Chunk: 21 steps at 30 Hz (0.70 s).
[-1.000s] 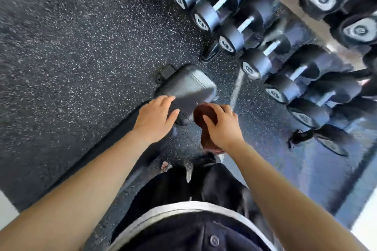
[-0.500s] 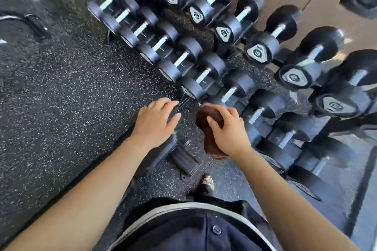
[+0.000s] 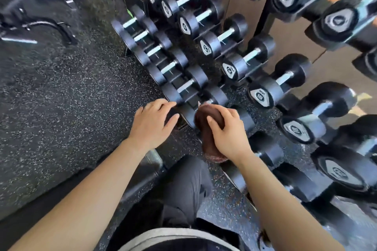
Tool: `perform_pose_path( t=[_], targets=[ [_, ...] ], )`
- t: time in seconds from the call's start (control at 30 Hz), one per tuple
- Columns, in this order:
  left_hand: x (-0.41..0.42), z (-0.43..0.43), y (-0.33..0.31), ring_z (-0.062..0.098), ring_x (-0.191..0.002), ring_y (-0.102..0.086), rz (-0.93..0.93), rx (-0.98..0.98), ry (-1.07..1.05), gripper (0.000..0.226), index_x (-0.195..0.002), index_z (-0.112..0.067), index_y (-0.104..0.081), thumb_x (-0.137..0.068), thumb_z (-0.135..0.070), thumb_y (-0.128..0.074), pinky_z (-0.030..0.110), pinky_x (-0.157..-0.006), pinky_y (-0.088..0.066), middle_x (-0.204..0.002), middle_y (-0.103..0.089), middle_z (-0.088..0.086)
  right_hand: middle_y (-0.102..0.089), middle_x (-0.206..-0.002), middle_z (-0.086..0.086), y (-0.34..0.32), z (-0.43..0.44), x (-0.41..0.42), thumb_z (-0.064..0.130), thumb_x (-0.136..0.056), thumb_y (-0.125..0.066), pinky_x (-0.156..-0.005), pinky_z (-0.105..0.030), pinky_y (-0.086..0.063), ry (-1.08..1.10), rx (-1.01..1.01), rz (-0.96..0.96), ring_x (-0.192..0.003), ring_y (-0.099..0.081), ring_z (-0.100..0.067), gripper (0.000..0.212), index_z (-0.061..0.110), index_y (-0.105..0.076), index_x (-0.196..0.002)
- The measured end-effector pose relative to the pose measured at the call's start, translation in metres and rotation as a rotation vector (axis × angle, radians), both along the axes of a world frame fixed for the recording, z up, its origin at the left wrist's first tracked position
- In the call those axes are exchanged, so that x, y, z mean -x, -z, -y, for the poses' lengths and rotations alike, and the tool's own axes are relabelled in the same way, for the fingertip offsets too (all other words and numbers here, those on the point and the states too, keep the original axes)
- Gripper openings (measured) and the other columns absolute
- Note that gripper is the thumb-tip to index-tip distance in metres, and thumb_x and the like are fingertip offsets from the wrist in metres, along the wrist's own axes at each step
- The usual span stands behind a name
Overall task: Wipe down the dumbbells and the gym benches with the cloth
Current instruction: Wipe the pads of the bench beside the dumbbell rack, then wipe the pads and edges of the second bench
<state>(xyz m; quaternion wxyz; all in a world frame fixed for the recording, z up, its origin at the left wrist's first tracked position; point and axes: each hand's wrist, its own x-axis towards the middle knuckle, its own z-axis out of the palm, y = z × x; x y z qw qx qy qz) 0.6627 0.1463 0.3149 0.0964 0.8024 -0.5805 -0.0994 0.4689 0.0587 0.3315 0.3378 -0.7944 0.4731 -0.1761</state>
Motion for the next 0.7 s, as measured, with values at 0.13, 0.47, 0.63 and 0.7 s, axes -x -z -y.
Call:
perform_pose_path(
  t=[0.13,0.47,0.63,0.7],
  targets=[
    [-0.018,0.025,0.005,0.023,-0.122,-0.046,-0.018,0.016,-0.078,0.049,-0.134,-0.027,-0.042,-0.094,-0.050,-0.026,0.048,-0.099,-0.038,-0.137,-0.046,-0.002,-0.050,-0.126,-0.008,-0.001,0.038,-0.028,0.033,-0.093,-0.053,-0.105,-0.046,-0.033,-0.060,0.020,-0.016,-0.112,-0.050,-0.035,0.037,0.028,-0.052,-0.129],
    [-0.139,0.099,0.030,0.023,-0.121,-0.048,-0.069,-0.047,-0.233,0.054,-0.136,-0.026,-0.041,-0.093,-0.052,-0.022,0.049,-0.098,-0.041,-0.138,-0.045,0.000,-0.045,-0.130,-0.006,0.025,0.152,-0.174,0.036,-0.094,-0.049,-0.105,-0.046,-0.035,-0.268,-0.063,-0.101,-0.116,-0.045,-0.034,0.038,0.033,-0.047,-0.132],
    [-0.229,0.113,0.023,0.023,-0.118,-0.050,-0.053,-0.080,-0.409,0.052,-0.136,-0.026,-0.042,-0.094,-0.050,-0.025,0.048,-0.094,-0.043,-0.136,-0.047,0.000,-0.045,-0.131,-0.004,0.029,0.198,-0.291,0.036,-0.095,-0.049,-0.103,-0.039,-0.034,-0.426,-0.089,-0.104,-0.117,-0.045,-0.032,0.038,0.031,-0.048,-0.132],
    [-0.262,0.111,0.014,0.025,-0.116,-0.051,-0.035,-0.064,-0.503,0.052,-0.135,-0.025,-0.043,-0.093,-0.050,-0.026,0.048,-0.094,-0.043,-0.134,-0.048,0.000,-0.045,-0.132,-0.004,0.030,0.206,-0.339,0.037,-0.094,-0.049,-0.106,-0.041,-0.033,-0.501,-0.087,-0.093,-0.118,-0.045,-0.033,0.038,0.030,-0.048,-0.132]
  ],
)
